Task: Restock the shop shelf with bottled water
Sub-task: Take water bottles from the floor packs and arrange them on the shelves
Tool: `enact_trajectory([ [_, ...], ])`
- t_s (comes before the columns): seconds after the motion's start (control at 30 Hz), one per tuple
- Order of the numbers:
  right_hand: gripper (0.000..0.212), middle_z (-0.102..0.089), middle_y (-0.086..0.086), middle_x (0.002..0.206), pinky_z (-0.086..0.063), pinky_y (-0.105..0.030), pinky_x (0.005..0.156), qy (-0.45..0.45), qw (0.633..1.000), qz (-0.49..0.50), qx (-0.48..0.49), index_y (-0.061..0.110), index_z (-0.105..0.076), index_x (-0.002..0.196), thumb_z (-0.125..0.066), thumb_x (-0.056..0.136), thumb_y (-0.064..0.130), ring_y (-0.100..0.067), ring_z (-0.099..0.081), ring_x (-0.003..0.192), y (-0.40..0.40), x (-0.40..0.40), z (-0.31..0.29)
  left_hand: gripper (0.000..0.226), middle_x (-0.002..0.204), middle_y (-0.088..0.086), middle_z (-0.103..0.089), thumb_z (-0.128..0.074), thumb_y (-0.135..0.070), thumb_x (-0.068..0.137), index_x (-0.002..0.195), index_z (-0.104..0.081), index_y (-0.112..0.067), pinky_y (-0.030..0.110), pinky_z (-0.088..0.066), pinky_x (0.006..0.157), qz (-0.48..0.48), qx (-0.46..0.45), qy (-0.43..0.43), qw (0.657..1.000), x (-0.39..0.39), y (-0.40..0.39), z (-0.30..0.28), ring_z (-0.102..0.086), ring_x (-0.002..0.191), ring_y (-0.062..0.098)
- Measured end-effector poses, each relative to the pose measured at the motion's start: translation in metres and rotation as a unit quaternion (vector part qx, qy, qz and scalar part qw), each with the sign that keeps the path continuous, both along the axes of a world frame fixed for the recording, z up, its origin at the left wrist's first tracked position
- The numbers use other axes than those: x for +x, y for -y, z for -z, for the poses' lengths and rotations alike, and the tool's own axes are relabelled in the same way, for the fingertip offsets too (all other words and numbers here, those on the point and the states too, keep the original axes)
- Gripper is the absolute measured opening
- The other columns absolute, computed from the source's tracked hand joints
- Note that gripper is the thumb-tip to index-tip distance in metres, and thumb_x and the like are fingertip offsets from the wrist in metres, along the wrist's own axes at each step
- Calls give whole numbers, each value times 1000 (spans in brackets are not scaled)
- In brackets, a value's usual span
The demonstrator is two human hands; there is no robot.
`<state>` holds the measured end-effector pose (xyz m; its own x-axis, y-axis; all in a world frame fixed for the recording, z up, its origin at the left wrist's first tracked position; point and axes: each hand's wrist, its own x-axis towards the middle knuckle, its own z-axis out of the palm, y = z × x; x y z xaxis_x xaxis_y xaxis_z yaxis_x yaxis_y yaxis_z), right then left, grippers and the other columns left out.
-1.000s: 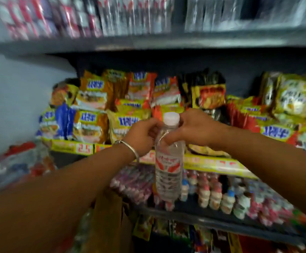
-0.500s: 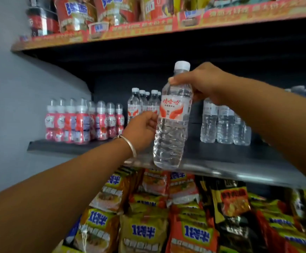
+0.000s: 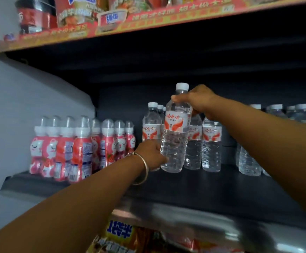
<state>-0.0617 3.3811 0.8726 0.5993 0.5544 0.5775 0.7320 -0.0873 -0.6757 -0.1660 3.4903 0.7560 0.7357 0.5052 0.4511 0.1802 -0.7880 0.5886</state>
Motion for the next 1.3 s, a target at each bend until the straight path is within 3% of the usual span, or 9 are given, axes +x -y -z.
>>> enact_trajectory([
  [0.1, 40, -70, -9, 91, -55, -40, 80, -1, 1000, 8, -24, 6, -67, 96, -74, 76, 40, -26, -68, 81, -18, 14, 8, 25, 97, 13, -67, -68, -20, 82, 97, -63, -1, 25, -46, 72, -5, 8, -14, 1000, 15, -12, 5, -64, 94, 26],
  [0.23, 37, -68, -8, 93, -47, -31, 68, 3, 999, 19, -43, 7, -66, 95, -71, 79, 40, -23, -63, 78, -34, 28, 17, 37, 102, 21, -66, -68, -23, 83, 101, -59, 7, 29, -48, 73, -31, 20, -32, 999, 32, -24, 7, -64, 96, 32],
  [0.4, 49, -66, -12, 107, -51, -43, 88, -18, 998, 20, -52, 5, -62, 110, -69, 79, 42, -30, -64, 95, -48, 38, 24, 36, 102, 15, -67, -63, -34, 85, 100, -63, -2, 39, -54, 85, -58, 27, -62, 996, 46, -38, 6, -66, 95, 29],
  [0.47, 54, -65, -13, 113, -49, -46, 93, -23, 998, 26, -52, 6, -60, 115, -69, 78, 44, -32, -64, 98, -52, 41, 25, 32, 101, 17, -67, -66, -28, 84, 99, -63, -1, 41, -55, 84, -49, 6, -37, 998, 51, -41, 5, -66, 94, 31],
  [0.6, 61, -60, -13, 125, -45, -46, 97, -14, 998, 49, -48, 8, -56, 125, -68, 79, 47, -32, -59, 109, -56, 43, 28, 34, 104, 18, -66, -63, -31, 86, 102, -62, -1, 42, -54, 86, -66, 15, -28, 997, 58, -43, 8, -65, 96, 32],
  [0.87, 54, -68, -8, 100, -56, -37, 82, 55, 991, 116, -39, 9, -66, 105, -68, 75, 54, -22, -68, 77, -59, 39, 33, 34, 103, 27, -64, -69, -19, 83, 99, -58, 9, 47, -55, 82, -40, -8, 1, 999, 66, -48, 11, -65, 94, 39],
  [0.97, 55, -68, -8, 93, -56, -40, 81, 62, 989, 132, -24, 9, -68, 97, -68, 73, 58, -24, -68, 78, -62, 40, 35, 33, 103, 27, -64, -70, -18, 82, 98, -57, 8, 46, -55, 82, -37, -14, 3, 999, 66, -48, 12, -65, 94, 39],
  [1.17, 60, -67, -13, 97, -55, -41, 83, 55, 989, 133, -35, 3, -61, 111, -63, 80, 54, -25, -68, 79, -59, 37, 44, 37, 105, 22, -65, -66, -26, 84, 103, -61, 5, 40, -53, 85, -67, 51, -12, 996, 60, -43, 11, -64, 96, 35],
  [1.3, 54, -69, -14, 92, -56, -40, 83, 66, 988, 123, -64, 1, -61, 108, -58, 86, 50, -24, -69, 74, -44, 33, 55, 34, 105, 18, -65, -64, -29, 85, 101, -62, 0, 34, -48, 78, -89, 83, -41, 992, 53, -33, 9, -62, 98, 31],
])
